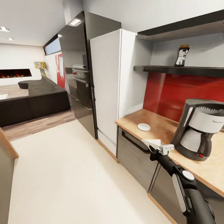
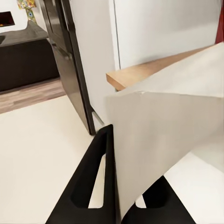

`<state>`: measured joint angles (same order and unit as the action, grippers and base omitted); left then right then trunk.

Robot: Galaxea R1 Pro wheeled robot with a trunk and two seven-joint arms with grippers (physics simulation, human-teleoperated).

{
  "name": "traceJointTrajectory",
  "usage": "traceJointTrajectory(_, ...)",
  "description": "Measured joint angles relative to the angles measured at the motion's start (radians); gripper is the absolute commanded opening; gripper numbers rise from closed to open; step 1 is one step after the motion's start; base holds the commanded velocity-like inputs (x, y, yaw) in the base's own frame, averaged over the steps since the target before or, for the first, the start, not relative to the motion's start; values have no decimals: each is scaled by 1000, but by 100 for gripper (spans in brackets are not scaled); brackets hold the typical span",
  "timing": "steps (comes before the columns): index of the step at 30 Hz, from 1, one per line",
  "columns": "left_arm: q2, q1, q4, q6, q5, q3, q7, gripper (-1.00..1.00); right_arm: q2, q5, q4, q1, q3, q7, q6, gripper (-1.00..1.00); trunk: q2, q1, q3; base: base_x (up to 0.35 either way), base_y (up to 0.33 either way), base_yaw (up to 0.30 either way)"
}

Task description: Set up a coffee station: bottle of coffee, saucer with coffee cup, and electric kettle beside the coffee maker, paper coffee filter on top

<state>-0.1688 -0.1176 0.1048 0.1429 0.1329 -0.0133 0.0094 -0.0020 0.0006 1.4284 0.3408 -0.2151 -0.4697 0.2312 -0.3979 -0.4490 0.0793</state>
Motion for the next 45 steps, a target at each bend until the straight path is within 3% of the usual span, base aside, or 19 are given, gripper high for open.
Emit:
traceJointTrajectory(13,-1,0,0,0,1,-1,0,100,-1,0,0,-1,0,-1,0,-100,0,0,-1,64,43,-267)
traceJointTrajectory(35,0,0,1,0,1,0,0,100,-1,-1,-14,-1,0,-1,0,-100,0,0,-22,0,0,-258)
traceJointTrajectory(45,0,0,2,0,2,0,0,100,-1,0,-14,-2,0,-1,-1,-100,0,0,-31,122,235,-256)
